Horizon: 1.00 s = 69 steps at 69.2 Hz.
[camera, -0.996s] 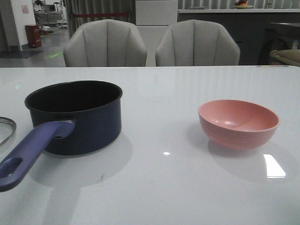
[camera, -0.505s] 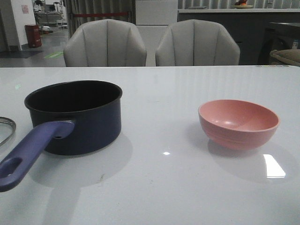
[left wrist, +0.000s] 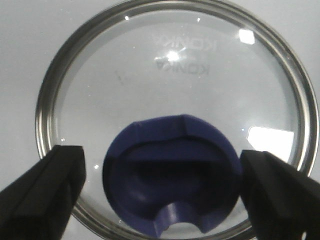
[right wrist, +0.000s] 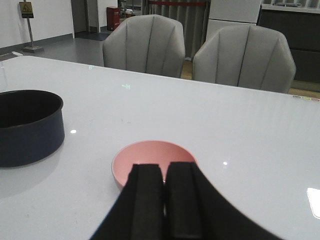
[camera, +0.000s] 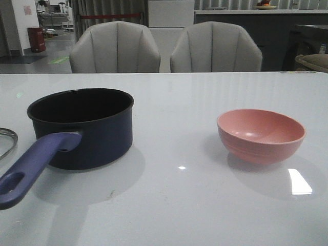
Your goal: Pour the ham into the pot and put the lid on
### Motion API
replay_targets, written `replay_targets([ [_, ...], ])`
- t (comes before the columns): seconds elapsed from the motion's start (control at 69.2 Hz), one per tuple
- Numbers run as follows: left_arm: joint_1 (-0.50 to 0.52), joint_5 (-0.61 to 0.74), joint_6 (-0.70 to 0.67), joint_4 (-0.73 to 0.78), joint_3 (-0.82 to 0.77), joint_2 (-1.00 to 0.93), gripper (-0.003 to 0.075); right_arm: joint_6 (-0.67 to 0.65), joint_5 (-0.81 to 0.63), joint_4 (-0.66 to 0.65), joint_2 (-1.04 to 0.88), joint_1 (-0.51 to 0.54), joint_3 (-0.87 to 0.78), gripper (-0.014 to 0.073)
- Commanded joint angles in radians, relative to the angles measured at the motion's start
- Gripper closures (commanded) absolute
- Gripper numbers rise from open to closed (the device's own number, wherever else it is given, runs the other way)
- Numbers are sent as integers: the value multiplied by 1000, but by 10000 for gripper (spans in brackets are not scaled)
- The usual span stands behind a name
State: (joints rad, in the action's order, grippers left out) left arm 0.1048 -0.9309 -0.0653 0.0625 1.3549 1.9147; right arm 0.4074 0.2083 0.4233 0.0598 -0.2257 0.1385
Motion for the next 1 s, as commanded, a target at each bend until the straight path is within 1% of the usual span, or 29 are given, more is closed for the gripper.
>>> replay_targets([
  [0.0,-1,13,4,5,27,-35,196,10,-85,7,10,0,28,437],
  [0.116,-1,17,4,5,27,-31,328,10,-85,7,10,0,28,437],
  [0.231,-1,39,4,5,27,-31,433,10,-85,7,10,0,28,437],
  [0.347,-1,42,4,3,27,-31,514,10,-85,7,10,0,28,437],
  [0.491,-1,37,4,-15,27,-31,587,10,-85,7,10,0,28,437],
  [0.549,-1,37,4,-15,27,-31,609,10,-85,7,10,0,28,437],
  [0.809,-1,38,4,-15,43,-40,607,10,-85,7,10,0,28,437],
  [0.982,-1,66,4,-16,43,-79,607,10,-85,7,10,0,28,437],
])
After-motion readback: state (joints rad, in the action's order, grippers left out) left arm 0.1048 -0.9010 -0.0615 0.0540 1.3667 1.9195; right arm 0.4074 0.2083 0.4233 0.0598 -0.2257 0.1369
